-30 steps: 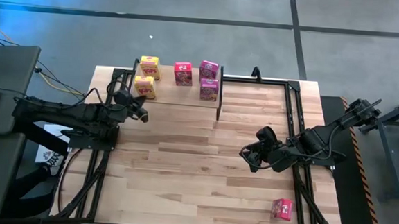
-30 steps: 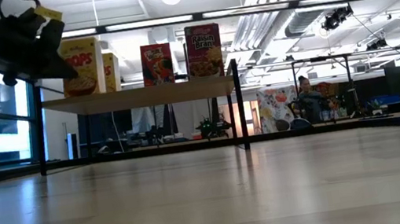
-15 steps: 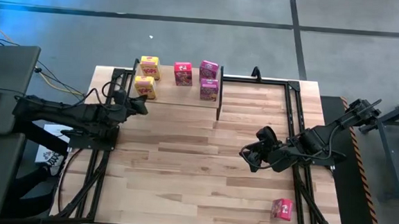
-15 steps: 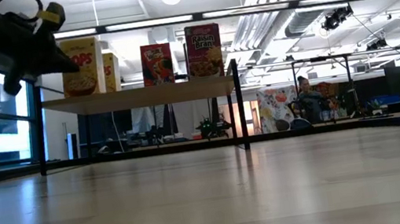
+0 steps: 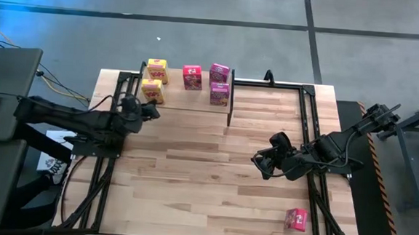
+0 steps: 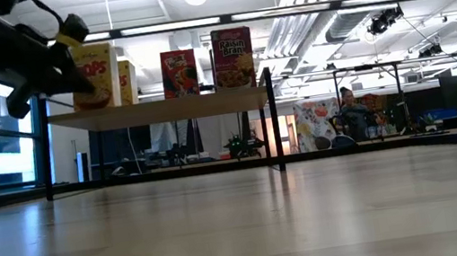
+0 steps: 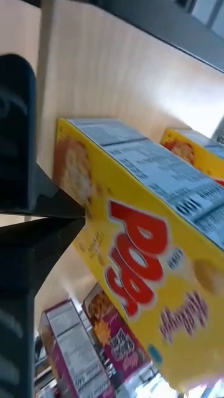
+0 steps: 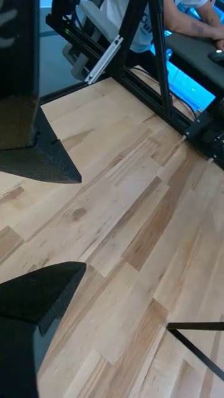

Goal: Stack cereal on shelf
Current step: Put the yellow cereal box on the shelf aligned with the other yellow cereal box, then put the red cereal box on the shelf aligned with the other red cereal box

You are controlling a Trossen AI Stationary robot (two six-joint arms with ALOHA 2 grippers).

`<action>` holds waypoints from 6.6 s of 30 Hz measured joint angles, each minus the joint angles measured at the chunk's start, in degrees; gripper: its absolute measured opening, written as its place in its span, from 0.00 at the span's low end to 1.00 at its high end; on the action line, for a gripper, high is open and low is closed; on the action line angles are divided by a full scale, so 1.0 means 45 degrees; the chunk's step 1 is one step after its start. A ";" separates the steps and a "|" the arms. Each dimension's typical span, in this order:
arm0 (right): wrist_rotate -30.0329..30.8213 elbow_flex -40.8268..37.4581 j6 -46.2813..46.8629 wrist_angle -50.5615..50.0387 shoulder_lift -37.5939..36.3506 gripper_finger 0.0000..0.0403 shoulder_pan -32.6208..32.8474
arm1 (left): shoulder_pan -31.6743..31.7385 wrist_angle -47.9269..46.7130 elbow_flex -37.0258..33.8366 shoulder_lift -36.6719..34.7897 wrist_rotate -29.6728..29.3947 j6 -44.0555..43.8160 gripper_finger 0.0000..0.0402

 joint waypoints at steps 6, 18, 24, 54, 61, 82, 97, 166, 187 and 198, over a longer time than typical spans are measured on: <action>-0.0004 0.0000 0.0053 -0.0004 0.0000 0.53 0.0000 | 0.0069 -0.0107 0.0000 0.0938 -0.0260 -0.1367 0.00; -0.0005 0.0000 0.0058 -0.0005 0.0000 0.53 0.0000 | 0.0933 -0.0057 0.0000 0.1202 -0.0406 -0.1920 0.00; -0.0005 0.0000 0.0058 -0.0005 0.0000 0.53 0.0000 | 0.1011 0.1054 0.0000 0.1202 0.0442 -0.0806 0.00; 0.0126 0.0000 0.0068 -0.0005 0.0000 0.53 0.0001 | 0.1236 0.2684 -0.0005 0.1202 0.1624 0.0688 0.00; -0.0229 0.0000 0.0077 0.0000 0.0000 0.53 0.0000 | 0.0886 0.2669 -0.0019 0.0501 0.3616 0.2502 0.00; -0.8321 0.0000 1.2693 -0.0580 0.1059 0.53 0.4087 | -0.1490 0.5525 -0.0015 -0.2476 1.0778 0.7347 0.00; -0.9288 0.1814 1.3622 -0.4703 0.3090 0.53 0.5107 | -0.1490 0.5545 -0.0015 -0.2203 1.0778 0.6764 0.00; -0.9874 0.1965 1.4403 -0.5464 0.5102 0.58 0.5757 | -0.1471 0.5595 -0.0010 -0.2198 0.9321 0.5982 0.00; -0.7793 0.1938 1.3353 -0.5719 0.5365 0.58 0.5798 | -0.1475 0.5634 -0.0005 -0.2203 0.9341 0.5646 0.00; -0.7832 0.1943 1.0437 -0.5159 0.5372 0.58 0.6411 | -0.1475 0.5634 -0.0005 -0.2203 0.9321 0.5642 0.00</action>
